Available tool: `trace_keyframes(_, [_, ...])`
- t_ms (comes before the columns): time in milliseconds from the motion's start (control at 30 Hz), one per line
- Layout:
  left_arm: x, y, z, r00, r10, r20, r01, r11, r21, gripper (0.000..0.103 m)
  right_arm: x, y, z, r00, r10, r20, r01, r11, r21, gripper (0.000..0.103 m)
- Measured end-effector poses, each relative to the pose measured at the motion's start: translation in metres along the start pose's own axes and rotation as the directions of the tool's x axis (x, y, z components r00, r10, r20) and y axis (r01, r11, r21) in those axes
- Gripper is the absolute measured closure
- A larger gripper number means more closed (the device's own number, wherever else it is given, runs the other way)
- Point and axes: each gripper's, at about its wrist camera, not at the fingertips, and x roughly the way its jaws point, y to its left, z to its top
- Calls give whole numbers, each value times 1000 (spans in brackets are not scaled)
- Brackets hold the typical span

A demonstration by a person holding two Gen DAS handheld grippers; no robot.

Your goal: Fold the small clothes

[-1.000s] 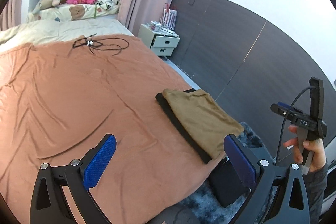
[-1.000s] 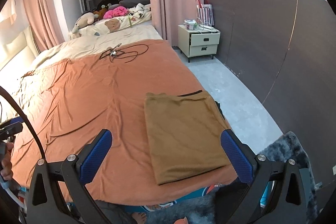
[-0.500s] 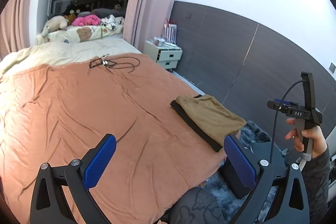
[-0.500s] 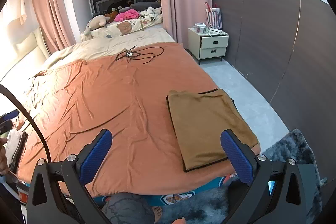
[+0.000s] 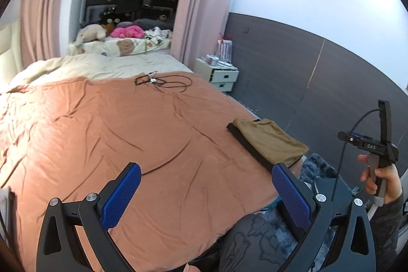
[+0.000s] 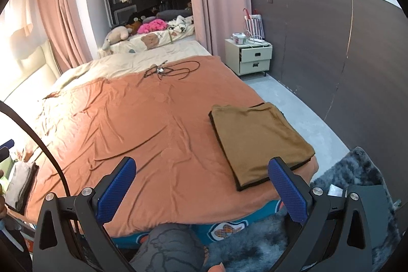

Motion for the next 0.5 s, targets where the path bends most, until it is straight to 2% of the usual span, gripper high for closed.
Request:
trace_keyframes(167, [-26, 10, -19, 999, 41, 30, -40, 999, -12, 0, -11, 6, -21, 1000, 17, 23, -17, 1000, 0, 0])
trace_keyframes(300, [-49, 19, -39, 997, 46, 58, -44, 998, -33, 0, -17, 13, -38, 999, 32, 39, -32, 999, 0, 0])
trace_keyframes(433, [-67, 29, -60, 991, 95, 90, -90, 994, -59, 0, -20, 20, -57, 998, 34, 47, -34, 999, -3, 0])
trace_keyframes(500, [-74, 37, -72, 992, 84, 94, -76, 993, -86, 0, -22, 25, -66, 998, 29, 48, -29, 1000, -10, 0])
